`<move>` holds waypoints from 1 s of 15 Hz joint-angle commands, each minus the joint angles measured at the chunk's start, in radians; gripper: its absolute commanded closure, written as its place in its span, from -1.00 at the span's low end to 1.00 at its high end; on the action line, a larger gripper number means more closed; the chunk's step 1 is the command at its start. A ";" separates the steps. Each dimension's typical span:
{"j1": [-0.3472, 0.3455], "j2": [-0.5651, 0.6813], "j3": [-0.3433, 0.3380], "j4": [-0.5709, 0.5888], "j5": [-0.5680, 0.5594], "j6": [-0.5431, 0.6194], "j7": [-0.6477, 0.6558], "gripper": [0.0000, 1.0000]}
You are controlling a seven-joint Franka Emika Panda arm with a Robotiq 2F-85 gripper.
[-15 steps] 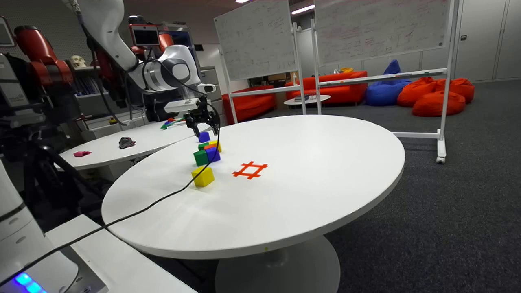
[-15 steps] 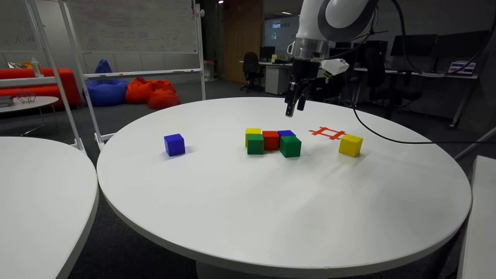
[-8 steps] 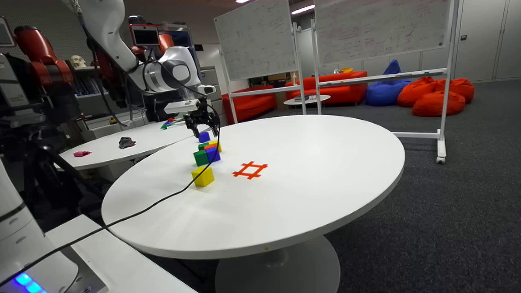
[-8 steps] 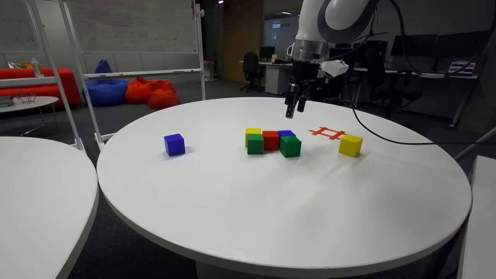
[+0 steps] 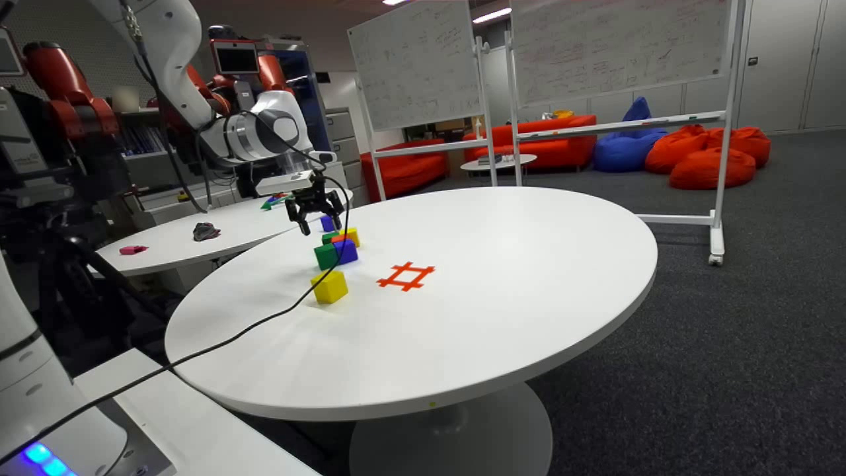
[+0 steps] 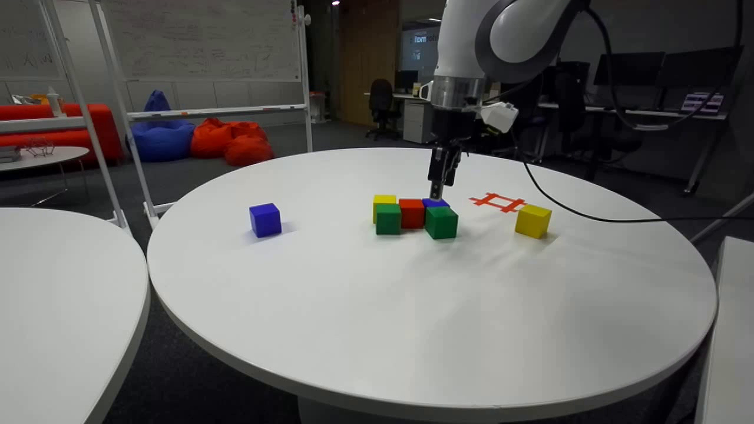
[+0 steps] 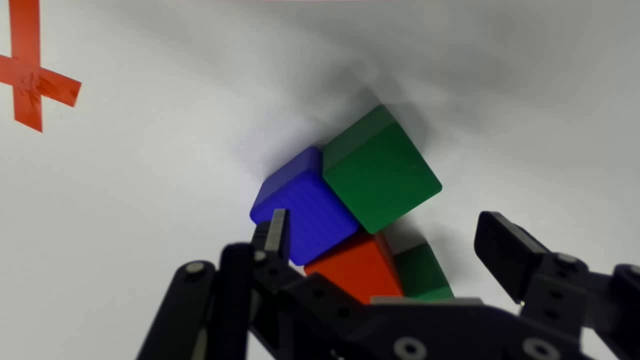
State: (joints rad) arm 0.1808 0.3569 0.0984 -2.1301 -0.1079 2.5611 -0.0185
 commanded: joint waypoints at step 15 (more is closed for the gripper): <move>0.033 0.035 0.010 0.035 -0.048 -0.044 0.008 -1.00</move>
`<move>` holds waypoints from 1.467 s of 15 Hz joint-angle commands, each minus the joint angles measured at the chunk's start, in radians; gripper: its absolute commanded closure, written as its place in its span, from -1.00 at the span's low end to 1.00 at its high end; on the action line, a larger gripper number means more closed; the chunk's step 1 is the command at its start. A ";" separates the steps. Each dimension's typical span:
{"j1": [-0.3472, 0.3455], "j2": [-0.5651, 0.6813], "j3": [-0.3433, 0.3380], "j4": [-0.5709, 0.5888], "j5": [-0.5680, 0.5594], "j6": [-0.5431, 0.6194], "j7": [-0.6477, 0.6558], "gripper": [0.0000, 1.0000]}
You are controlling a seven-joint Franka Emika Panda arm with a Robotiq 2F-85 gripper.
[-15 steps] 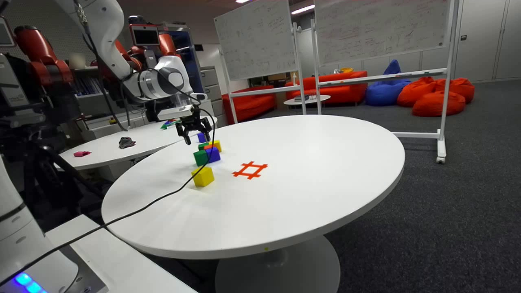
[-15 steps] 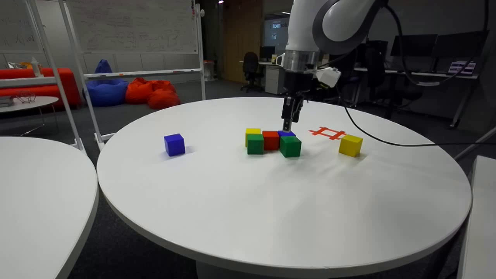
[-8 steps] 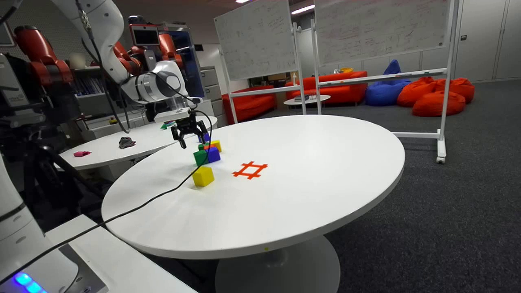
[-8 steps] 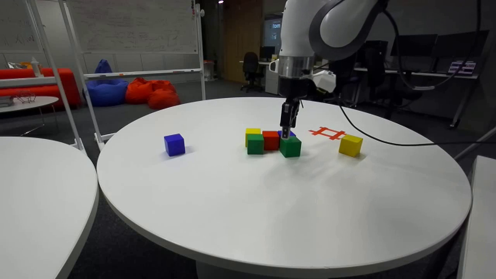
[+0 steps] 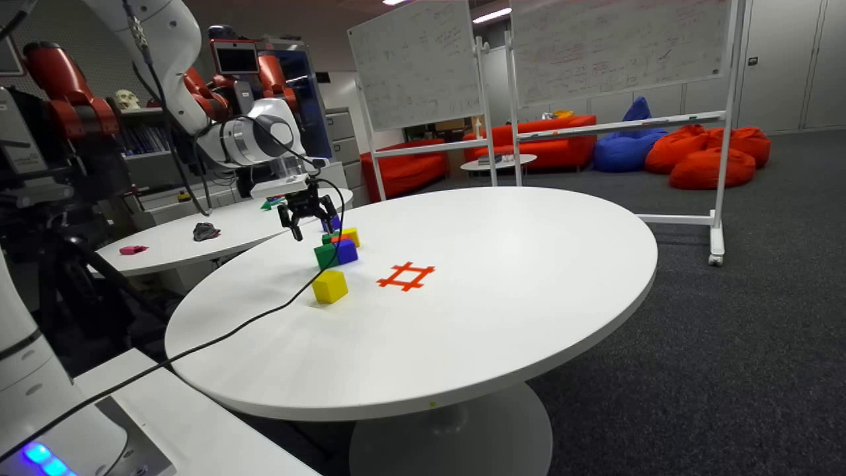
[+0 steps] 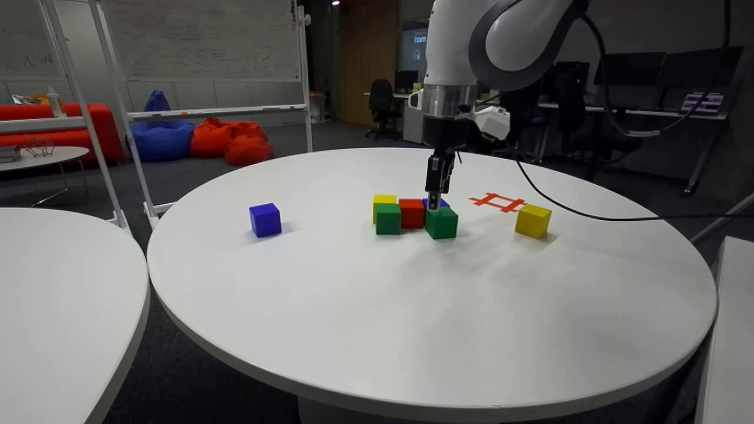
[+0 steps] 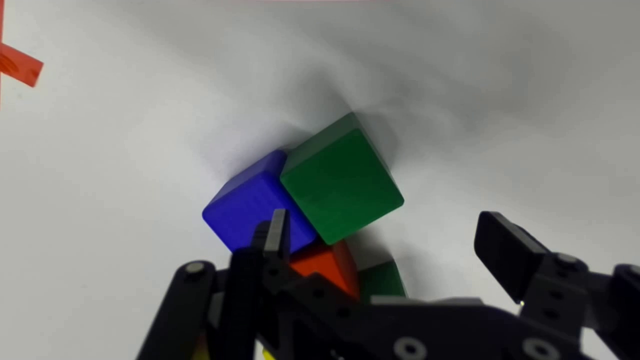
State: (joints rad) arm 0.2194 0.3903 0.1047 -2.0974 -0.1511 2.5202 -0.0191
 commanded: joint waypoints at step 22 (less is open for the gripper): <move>-0.002 0.030 0.046 0.016 -0.022 -0.015 -0.140 -1.00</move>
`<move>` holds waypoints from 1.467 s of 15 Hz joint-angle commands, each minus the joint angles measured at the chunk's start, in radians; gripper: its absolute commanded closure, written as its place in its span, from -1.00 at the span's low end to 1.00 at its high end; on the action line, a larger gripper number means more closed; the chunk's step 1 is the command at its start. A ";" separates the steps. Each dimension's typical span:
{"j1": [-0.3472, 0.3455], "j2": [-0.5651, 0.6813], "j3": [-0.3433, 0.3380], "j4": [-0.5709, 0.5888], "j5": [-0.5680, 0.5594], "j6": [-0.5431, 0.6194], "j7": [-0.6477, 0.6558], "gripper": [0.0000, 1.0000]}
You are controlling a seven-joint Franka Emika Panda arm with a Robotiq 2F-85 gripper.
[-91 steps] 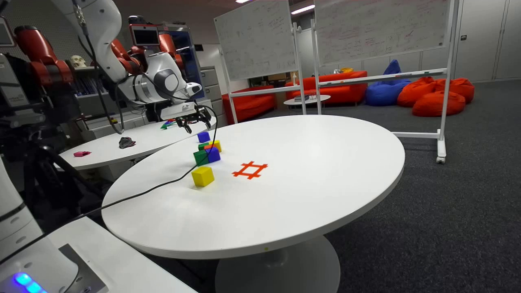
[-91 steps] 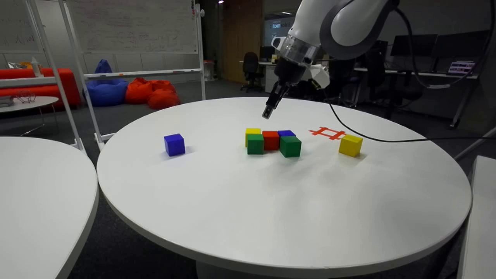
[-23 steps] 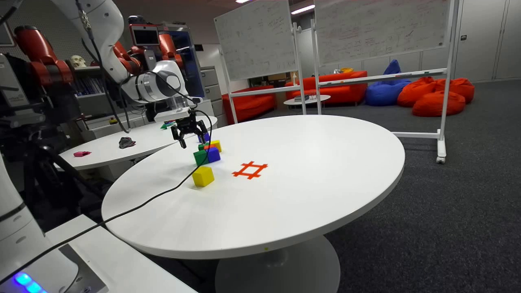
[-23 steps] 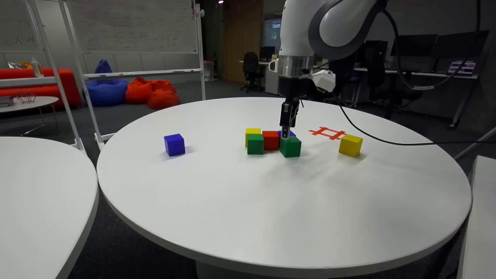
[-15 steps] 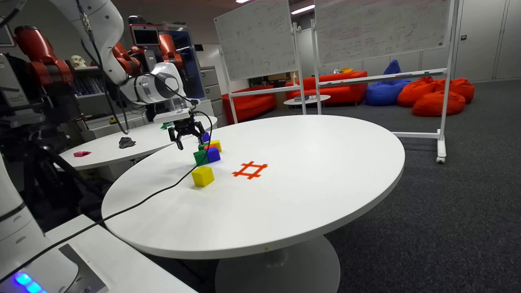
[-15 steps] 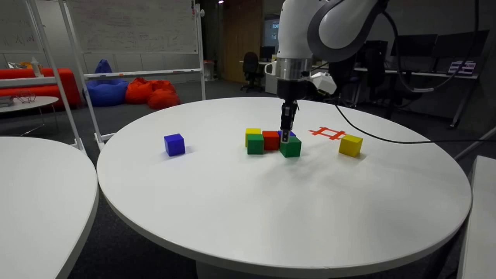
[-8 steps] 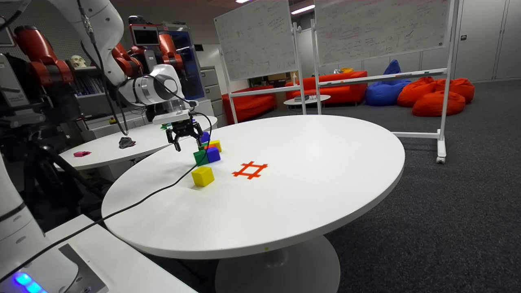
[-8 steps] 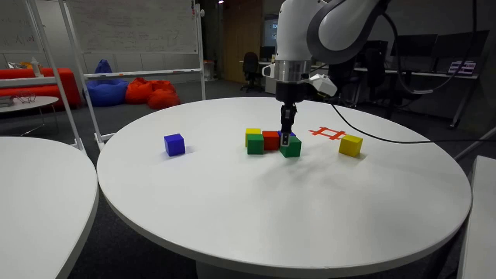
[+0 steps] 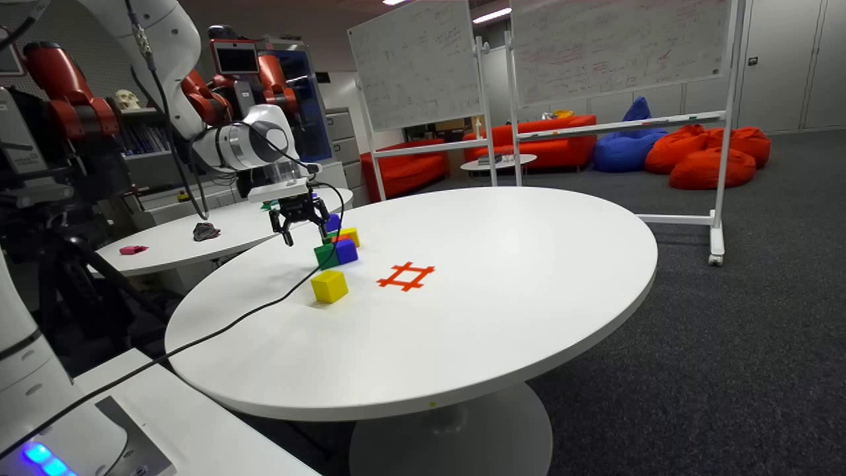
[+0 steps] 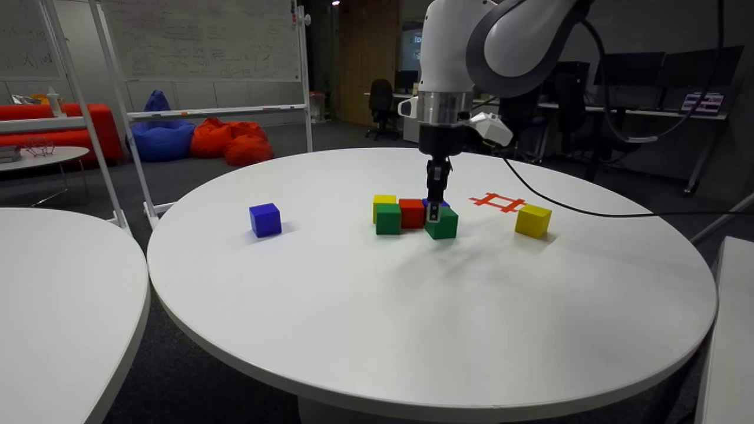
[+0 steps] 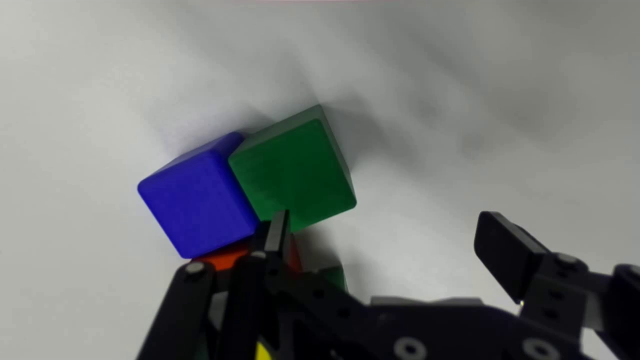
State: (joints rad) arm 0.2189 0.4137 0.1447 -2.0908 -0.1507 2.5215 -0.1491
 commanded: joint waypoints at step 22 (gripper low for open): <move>0.075 0.051 0.029 0.044 -0.247 -0.145 -0.107 -1.00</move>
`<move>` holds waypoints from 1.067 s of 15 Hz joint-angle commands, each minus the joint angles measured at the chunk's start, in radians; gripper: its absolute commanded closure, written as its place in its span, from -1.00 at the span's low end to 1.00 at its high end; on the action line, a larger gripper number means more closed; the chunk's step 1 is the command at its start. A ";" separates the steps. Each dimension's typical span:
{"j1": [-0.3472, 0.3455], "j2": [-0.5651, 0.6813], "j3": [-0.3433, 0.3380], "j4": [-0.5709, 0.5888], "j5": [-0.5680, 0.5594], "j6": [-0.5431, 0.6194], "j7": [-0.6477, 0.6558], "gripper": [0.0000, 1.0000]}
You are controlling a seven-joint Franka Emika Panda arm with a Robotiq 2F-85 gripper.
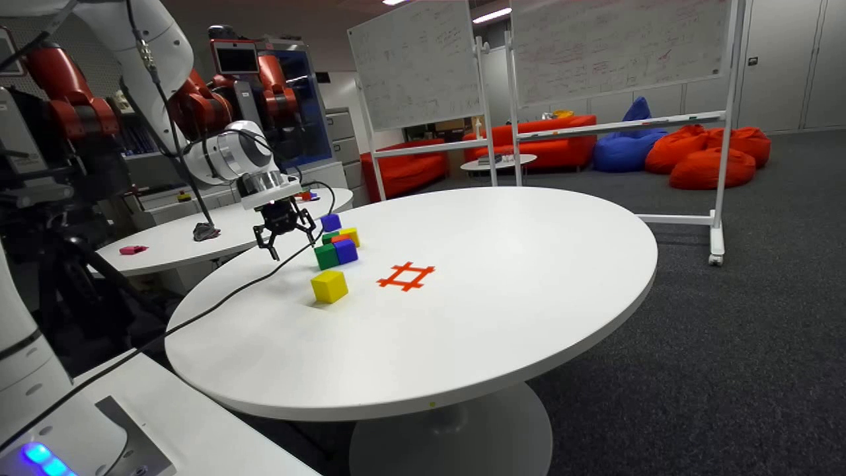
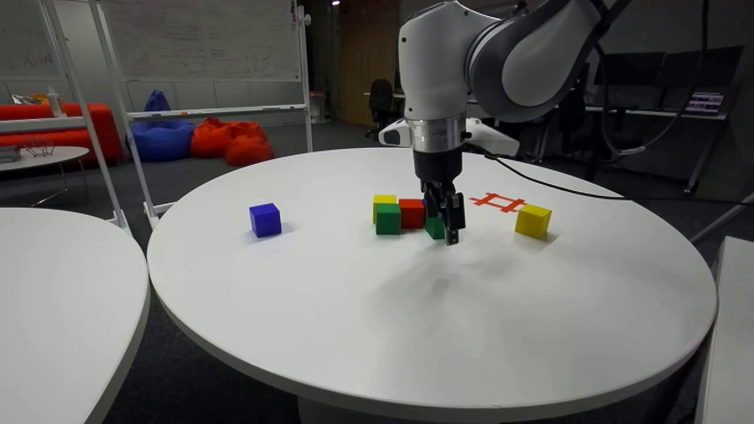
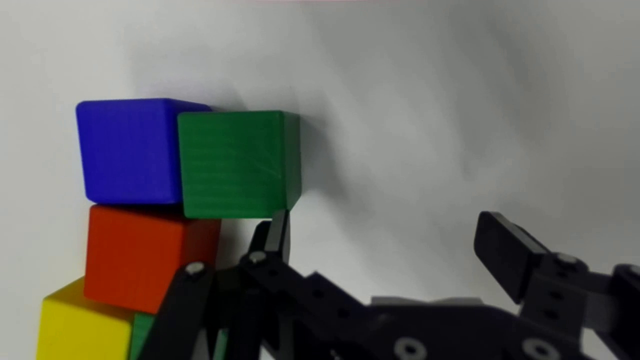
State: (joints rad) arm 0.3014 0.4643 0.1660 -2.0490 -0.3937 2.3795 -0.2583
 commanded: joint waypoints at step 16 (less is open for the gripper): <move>-0.024 0.050 0.068 0.013 -0.009 0.115 -0.253 -1.00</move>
State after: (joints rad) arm 0.2864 0.5138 0.2250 -2.0372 -0.3968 2.4980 -0.5150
